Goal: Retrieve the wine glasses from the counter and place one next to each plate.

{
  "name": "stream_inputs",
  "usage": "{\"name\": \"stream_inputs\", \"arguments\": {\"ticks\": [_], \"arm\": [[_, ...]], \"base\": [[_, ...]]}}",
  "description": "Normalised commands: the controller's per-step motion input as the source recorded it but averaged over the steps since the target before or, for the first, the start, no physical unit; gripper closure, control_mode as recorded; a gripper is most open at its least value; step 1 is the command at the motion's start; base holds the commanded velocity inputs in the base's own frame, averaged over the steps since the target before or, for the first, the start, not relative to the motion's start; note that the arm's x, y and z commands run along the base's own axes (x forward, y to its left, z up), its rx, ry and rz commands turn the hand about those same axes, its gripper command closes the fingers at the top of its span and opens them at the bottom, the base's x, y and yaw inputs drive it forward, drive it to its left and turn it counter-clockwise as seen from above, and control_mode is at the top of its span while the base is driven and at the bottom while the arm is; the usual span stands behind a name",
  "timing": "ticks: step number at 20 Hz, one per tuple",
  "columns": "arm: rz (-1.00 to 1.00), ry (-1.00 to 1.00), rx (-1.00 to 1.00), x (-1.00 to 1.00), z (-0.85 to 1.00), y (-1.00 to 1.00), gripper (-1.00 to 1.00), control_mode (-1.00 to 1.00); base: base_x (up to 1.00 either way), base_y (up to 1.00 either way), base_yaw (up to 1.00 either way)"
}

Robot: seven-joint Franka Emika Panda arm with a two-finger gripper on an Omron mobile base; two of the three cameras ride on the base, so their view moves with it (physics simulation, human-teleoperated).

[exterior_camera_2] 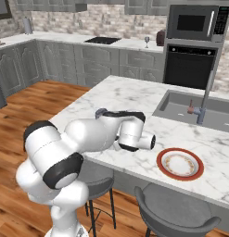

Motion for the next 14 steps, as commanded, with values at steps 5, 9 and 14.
{"name": "stream_inputs", "arguments": {"ticks": [5,9,14], "arm": [[0.02,0.01,-0.03,0.14,-0.15,-0.05,1.0,-1.0],[0.05,0.0,-0.02,0.1,-0.22,-0.13,1.0,-1.0],[0.04,0.0,-0.02,0.15,-0.22,-0.1,1.0,-1.0]], "base": [[0.0,0.0,0.0],[0.0,0.0,0.0],[0.0,0.0,0.0]]}}
